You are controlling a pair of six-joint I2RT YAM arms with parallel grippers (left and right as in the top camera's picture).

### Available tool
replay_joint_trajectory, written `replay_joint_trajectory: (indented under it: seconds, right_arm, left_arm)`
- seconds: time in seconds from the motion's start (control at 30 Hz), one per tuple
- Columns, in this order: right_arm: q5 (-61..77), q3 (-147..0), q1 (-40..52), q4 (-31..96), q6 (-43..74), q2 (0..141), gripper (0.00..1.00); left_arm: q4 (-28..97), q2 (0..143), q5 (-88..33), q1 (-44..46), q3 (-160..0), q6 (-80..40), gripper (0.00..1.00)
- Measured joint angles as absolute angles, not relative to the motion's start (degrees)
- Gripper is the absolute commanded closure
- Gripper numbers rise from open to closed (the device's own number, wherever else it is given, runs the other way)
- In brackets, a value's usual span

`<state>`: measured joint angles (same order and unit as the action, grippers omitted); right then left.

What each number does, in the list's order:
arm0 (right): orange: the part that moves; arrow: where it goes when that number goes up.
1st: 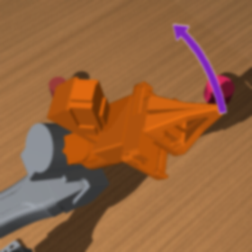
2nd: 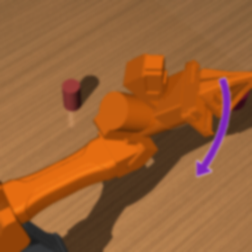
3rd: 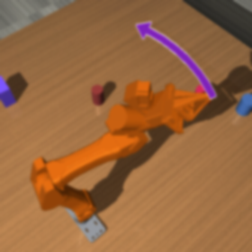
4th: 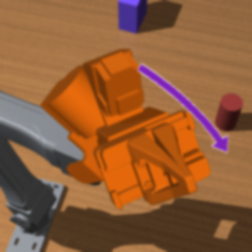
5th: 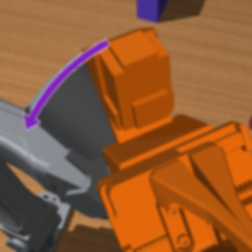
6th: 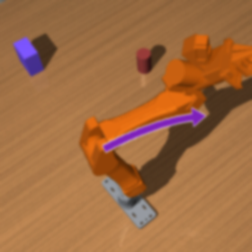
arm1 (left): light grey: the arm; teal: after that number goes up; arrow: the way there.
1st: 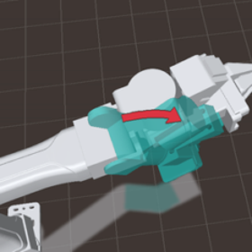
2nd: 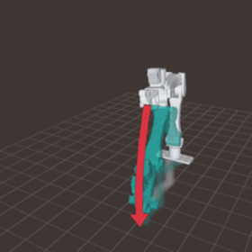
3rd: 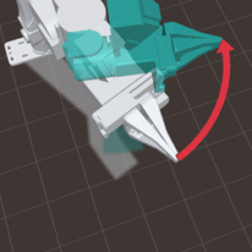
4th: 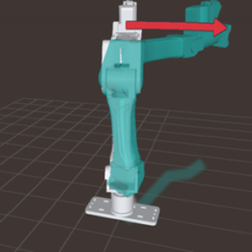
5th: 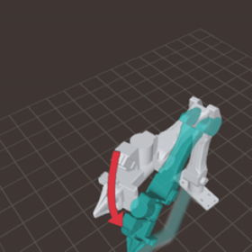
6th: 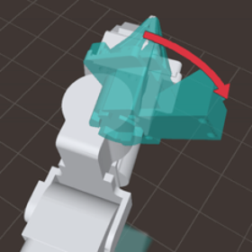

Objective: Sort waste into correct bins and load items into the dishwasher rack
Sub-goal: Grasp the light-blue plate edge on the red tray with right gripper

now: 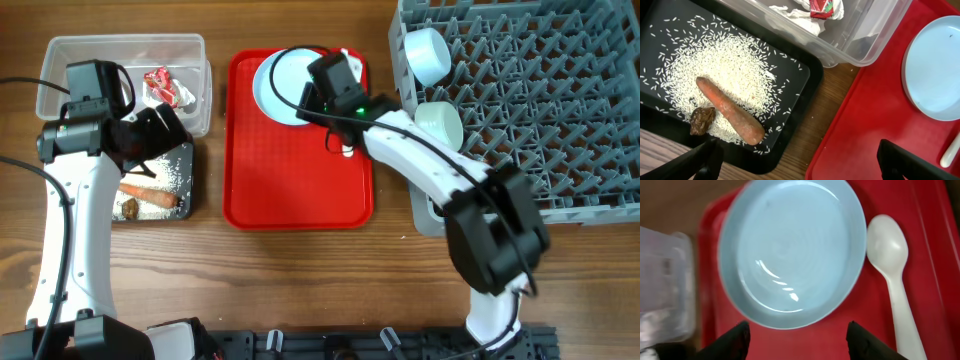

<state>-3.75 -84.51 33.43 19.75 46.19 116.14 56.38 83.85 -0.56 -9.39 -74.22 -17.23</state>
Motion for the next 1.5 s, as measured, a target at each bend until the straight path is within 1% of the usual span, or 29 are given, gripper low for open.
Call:
replay_joint_trajectory:
  seconds: [0.13,0.23,0.47,0.57,0.63,0.83,1.03,1.23,1.33,1.5]
  right_arm:
    - [-4.6,-84.5,33.4,19.4,48.5,118.8,0.58]
    - [-5.3,-84.5,33.3,18.7,49.7,119.9,0.62]
    - [-6.4,-84.5,32.1,16.5,53.0,125.0,0.63]
    - [-6.4,-84.6,31.3,16.1,54.0,125.2,0.64]
    - [-6.4,-84.7,31.0,16.1,54.2,125.2,0.73]
    - [-3.3,-84.7,30.8,17.1,54.2,125.4,0.96]
    - [3.1,-85.3,30.7,20.2,52.2,125.4,0.96]
    - [5.3,-87.2,30.5,25.6,50.9,125.4,0.96]
    - [5.8,-88.2,30.5,28.4,47.2,125.4,0.96]
    - [5.3,-91.7,30.5,37.8,37.3,124.2,0.96]
  left_arm:
    - [56.4,83.9,-0.6,-9.4,-74.2,-17.2,0.00]
    - [56.4,83.9,-0.6,-9.4,-74.2,-17.2,0.00]
    - [56.4,83.9,-0.6,-9.4,-74.2,-17.2,0.00]
    - [56.4,83.9,-0.6,-9.4,-74.2,-17.2,0.00]
    - [56.4,83.9,-0.6,-9.4,-74.2,-17.2,0.00]
    - [56.4,83.9,-0.6,-9.4,-74.2,-17.2,0.00]
    - [56.4,83.9,-0.6,-9.4,-74.2,-17.2,0.00]
    - [56.4,83.9,-0.6,-9.4,-74.2,-17.2,0.00]
    - [56.4,83.9,-0.6,-9.4,-74.2,-17.2,0.00]
    - [56.4,83.9,-0.6,-9.4,-74.2,-17.2,0.00]
